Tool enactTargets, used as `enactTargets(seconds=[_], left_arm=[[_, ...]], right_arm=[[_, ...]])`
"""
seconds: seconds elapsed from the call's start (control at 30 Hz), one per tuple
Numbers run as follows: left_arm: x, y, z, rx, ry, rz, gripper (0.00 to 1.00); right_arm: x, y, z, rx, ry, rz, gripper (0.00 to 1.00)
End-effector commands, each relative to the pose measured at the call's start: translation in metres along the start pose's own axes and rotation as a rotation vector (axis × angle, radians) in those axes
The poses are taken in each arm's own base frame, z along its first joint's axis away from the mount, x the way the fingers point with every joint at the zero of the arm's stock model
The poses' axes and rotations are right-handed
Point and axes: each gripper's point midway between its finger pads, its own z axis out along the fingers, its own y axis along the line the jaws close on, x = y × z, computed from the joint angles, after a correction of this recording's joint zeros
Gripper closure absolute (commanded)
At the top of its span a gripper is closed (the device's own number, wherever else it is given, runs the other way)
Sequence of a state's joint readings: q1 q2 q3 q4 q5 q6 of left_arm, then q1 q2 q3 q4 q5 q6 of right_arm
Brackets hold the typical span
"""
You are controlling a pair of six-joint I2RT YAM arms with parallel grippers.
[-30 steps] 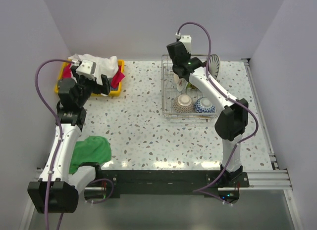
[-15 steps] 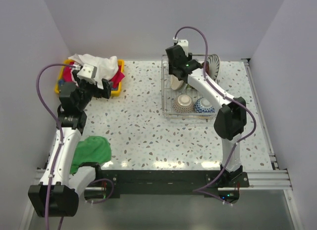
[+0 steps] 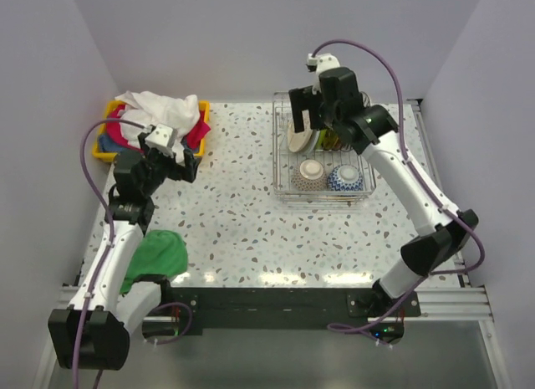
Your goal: Load the mixed dishes into the dish rack
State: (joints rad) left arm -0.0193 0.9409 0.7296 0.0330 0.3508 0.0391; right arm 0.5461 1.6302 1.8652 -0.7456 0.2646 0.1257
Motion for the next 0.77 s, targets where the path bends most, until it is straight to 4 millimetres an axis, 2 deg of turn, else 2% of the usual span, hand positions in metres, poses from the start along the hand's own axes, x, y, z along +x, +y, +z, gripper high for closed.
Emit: enactTargets(seconds=[0.0,0.03,0.07,0.17,0.33,0.47,0.5,0.6,0.73], left_arm=[[0.028,-0.008,0.006,0.037,0.061,0.055,0.00],[0.034,-0.009,0.006,0.042,0.075,0.057,0.00],[0.045,-0.011,0.008,0.052,0.104,0.058,0.00],[0.058,-0.017,0.010,0.081,0.133,0.059,0.00],[0.065,-0.025,0.016,0.118,0.153,0.068,0.00],[0.068,-0.032,0.025,0.147,0.167,0.084,0.00],[0.069,-0.034,0.026,0.153,0.169,0.084,0.00],[0.067,-0.039,0.032,0.174,0.166,0.089,0.00],[0.064,-0.042,0.038,0.185,0.160,0.093,0.00]], right_arm=[[0.075,-0.043,-0.017,0.120,0.225,-0.079,0.01],[0.093,-0.053,-0.019,0.143,0.257,-0.073,0.01],[0.097,-0.060,-0.024,0.156,0.254,-0.053,0.01],[0.113,-0.088,-0.043,0.238,0.250,0.005,0.01],[0.133,-0.129,-0.070,0.336,0.237,0.029,0.02],[0.158,-0.166,-0.076,0.422,0.281,0.129,0.01],[0.163,-0.167,-0.074,0.407,0.294,0.156,0.01],[0.169,-0.183,-0.078,0.433,0.303,0.210,0.02],[0.166,-0.202,-0.089,0.510,0.291,0.237,0.01]])
